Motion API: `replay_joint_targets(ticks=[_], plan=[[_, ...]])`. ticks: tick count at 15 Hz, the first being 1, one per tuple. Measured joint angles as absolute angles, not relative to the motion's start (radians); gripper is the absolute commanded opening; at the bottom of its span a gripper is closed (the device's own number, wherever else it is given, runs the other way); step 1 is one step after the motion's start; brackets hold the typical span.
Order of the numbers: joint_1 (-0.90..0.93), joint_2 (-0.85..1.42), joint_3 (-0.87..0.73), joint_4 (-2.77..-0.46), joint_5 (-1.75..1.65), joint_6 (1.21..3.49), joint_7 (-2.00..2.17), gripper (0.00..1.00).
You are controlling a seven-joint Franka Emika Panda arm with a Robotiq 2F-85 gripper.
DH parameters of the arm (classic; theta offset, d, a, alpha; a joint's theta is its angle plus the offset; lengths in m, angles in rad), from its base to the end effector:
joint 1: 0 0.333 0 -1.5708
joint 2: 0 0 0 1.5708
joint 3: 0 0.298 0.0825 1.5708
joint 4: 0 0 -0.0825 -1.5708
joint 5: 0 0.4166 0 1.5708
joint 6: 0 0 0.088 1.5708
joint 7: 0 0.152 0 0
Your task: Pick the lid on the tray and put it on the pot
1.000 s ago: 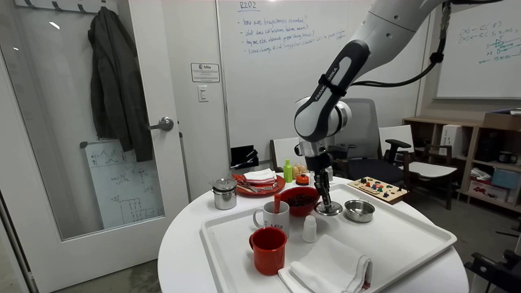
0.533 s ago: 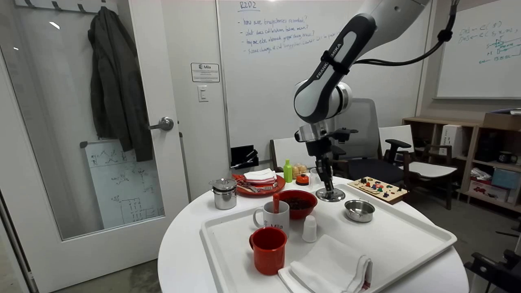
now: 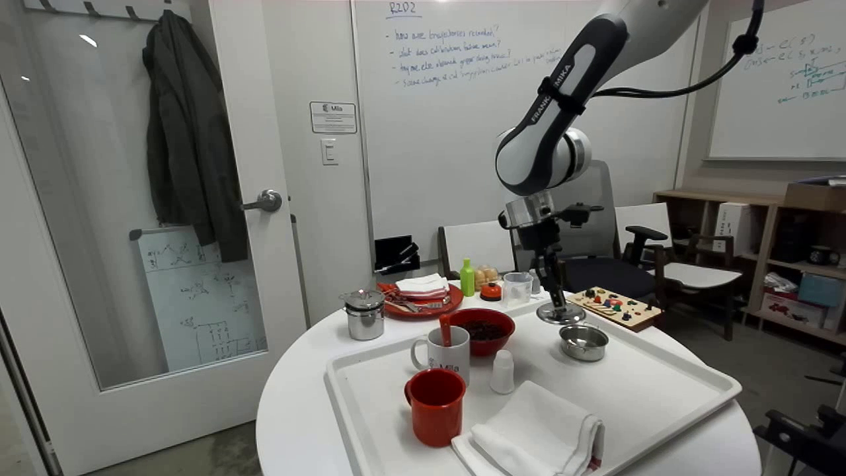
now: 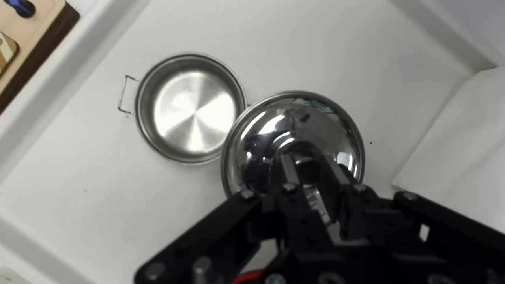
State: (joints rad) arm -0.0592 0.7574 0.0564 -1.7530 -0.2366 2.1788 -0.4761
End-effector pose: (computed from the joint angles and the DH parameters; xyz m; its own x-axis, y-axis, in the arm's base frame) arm 0.6126 -0.0170 0.0341 0.7529 0.5645 -0.3384 0.5810 -0.8116 -0.0612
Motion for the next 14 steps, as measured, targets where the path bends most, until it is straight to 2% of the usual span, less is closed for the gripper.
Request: replay_joint_targets(ticks=[14], plan=[[-0.113,0.814,-0.007,-1.781,-0.22,2.329,-0.362,0.12]])
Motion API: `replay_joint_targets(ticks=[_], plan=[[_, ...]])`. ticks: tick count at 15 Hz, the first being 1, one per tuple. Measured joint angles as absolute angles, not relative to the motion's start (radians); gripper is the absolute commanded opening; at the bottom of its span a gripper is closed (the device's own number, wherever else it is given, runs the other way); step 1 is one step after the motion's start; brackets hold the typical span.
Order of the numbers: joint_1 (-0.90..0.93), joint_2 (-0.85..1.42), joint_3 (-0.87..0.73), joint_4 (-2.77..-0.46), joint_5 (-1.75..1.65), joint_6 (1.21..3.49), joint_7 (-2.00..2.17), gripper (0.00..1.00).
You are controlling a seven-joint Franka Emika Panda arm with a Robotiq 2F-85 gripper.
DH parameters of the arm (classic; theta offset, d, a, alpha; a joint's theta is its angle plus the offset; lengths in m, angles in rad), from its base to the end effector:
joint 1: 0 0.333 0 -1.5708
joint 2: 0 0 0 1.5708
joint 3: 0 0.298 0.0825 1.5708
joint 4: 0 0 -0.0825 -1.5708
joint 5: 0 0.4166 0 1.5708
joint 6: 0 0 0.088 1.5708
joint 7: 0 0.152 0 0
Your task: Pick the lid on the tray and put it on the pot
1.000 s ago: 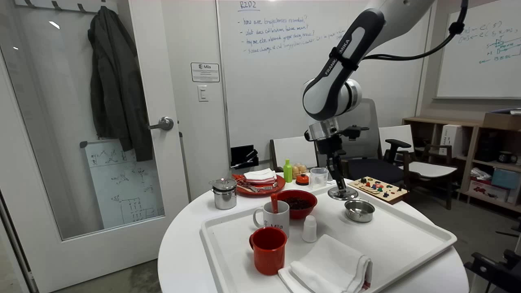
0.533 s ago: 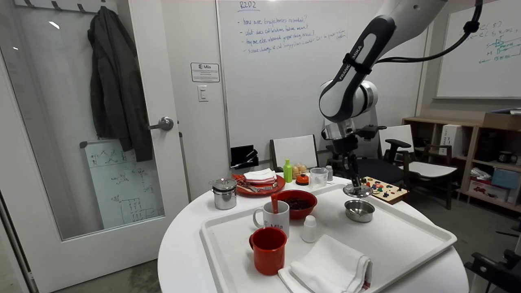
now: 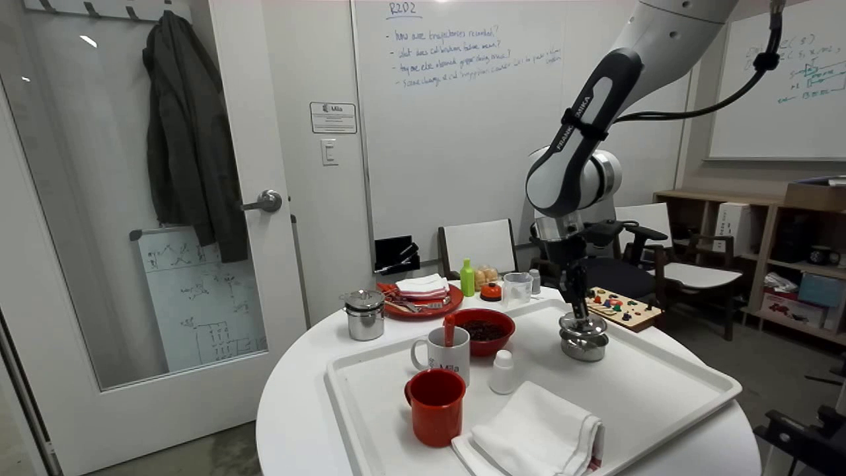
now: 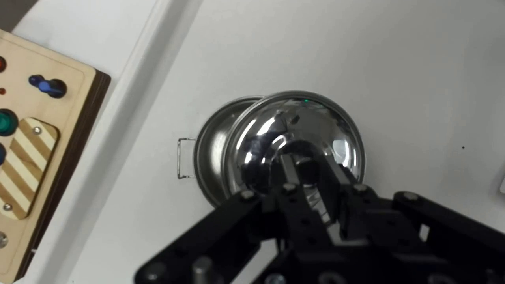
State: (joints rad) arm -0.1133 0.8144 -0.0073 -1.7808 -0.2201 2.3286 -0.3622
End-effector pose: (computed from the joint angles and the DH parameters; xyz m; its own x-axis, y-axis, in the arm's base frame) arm 0.6005 -0.0842 -0.0047 0.8742 0.3840 -0.2972 0.4062 -0.9137 0.0142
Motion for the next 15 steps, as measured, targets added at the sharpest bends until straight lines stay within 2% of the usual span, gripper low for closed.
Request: replay_joint_targets(ticks=[15], plan=[[-0.136,0.859,-0.018,-1.78,-0.217,2.41,-0.295,0.12]])
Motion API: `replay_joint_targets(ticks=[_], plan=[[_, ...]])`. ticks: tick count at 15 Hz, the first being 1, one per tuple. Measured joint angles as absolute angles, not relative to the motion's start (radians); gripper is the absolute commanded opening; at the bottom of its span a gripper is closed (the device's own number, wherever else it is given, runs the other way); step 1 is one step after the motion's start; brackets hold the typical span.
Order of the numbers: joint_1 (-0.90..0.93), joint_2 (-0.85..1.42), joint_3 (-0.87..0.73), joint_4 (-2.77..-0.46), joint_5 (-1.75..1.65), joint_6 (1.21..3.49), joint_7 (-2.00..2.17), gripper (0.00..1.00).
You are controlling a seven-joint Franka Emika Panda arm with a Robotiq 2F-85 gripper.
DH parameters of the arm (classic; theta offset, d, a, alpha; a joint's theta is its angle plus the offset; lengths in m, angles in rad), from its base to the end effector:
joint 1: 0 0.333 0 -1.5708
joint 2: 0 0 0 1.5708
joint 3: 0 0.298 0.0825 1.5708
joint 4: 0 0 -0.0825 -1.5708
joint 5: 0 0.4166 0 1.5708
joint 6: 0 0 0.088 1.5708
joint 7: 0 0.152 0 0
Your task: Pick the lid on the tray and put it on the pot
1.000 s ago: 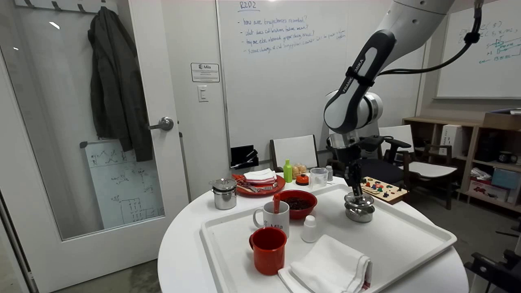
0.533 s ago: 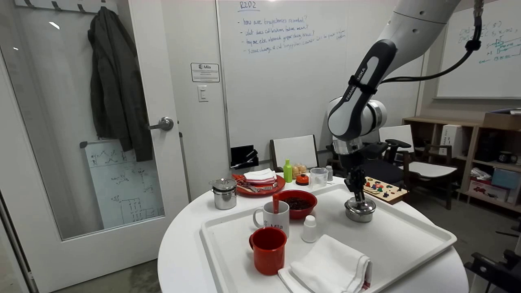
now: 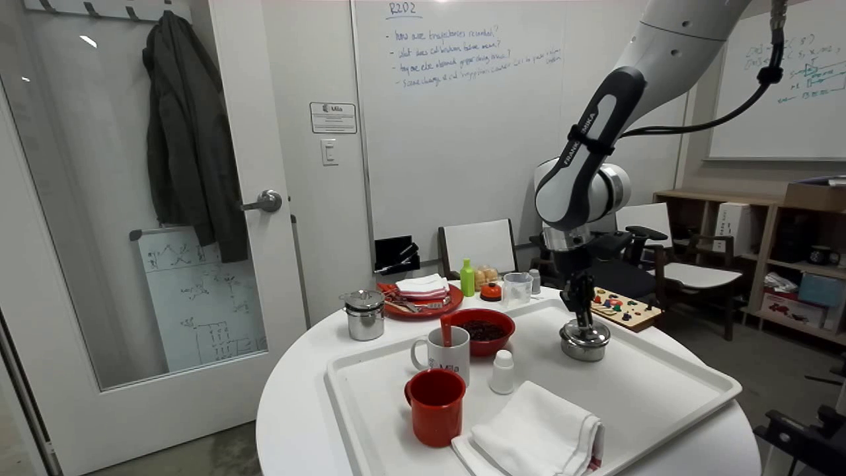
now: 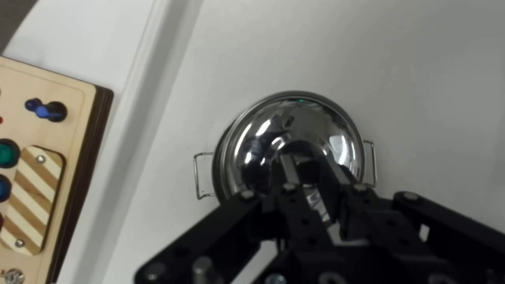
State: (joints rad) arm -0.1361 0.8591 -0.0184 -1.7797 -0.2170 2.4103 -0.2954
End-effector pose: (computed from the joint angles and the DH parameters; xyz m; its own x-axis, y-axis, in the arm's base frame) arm 0.5961 -0.1019 -0.0275 0.9169 0.3020 -0.2610 0.3236 -0.9452 0.0433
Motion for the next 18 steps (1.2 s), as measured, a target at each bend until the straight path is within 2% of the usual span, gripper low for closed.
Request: replay_joint_targets(ticks=[18], plan=[[-0.137,0.888,-0.014,-1.765,-0.215,2.426,-0.295,0.12]])
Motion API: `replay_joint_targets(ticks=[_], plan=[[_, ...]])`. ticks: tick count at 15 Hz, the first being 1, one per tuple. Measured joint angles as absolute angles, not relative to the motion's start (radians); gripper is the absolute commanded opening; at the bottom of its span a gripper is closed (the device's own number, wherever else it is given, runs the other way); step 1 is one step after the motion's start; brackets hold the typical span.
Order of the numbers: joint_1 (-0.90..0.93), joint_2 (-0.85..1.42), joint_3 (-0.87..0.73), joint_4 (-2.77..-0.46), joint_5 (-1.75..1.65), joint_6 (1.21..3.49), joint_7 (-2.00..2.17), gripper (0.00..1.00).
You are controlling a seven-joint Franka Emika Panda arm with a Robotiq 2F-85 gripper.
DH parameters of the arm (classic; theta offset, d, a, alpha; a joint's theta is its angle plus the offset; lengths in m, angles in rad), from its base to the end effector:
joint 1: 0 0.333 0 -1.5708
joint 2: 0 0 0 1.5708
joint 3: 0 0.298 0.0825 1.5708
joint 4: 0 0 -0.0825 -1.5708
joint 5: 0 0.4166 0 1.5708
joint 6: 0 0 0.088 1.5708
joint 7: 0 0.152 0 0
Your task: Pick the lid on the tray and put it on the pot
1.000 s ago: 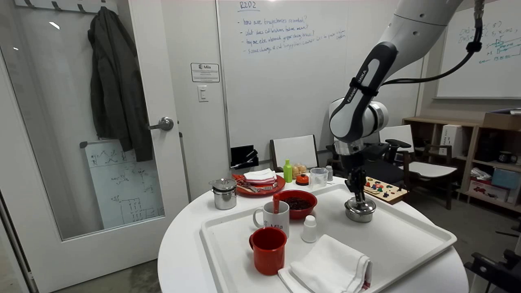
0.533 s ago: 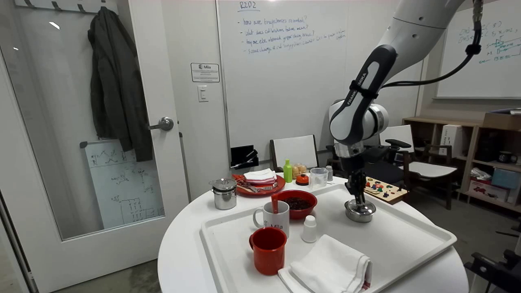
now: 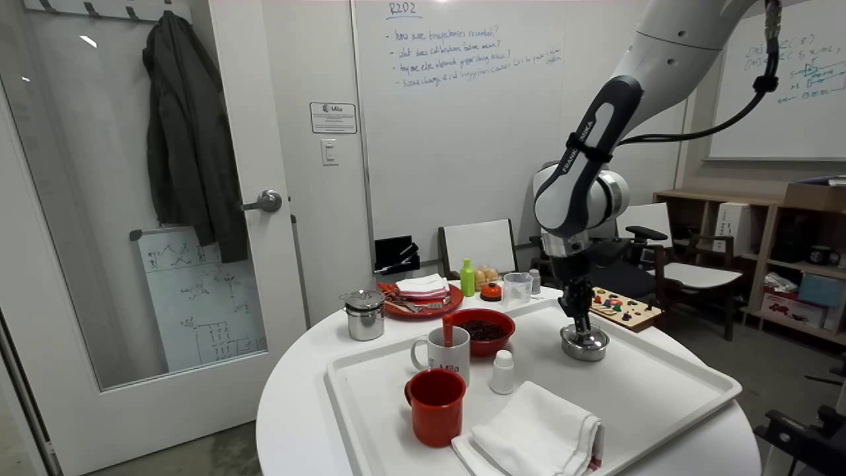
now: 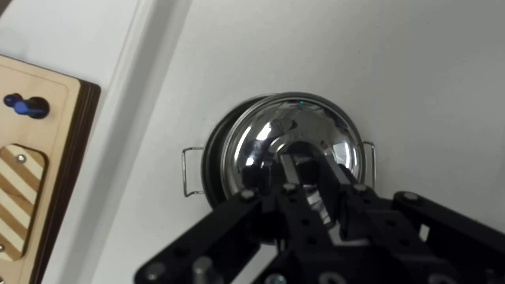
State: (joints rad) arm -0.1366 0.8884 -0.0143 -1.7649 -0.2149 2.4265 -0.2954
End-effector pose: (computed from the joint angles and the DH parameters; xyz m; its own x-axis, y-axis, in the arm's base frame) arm 0.5958 -0.0987 -0.0397 0.9168 0.3058 -0.2568 0.3257 -0.9447 0.0377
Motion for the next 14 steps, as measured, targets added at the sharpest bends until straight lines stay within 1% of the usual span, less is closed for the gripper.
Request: replay_joint_targets(ticks=[10,14], plan=[[-0.156,0.892,-0.01,-1.753,-0.21,2.426,-0.299,0.12],[-0.18,0.894,0.018,-1.753,-0.183,2.426,-0.333,0.12]])
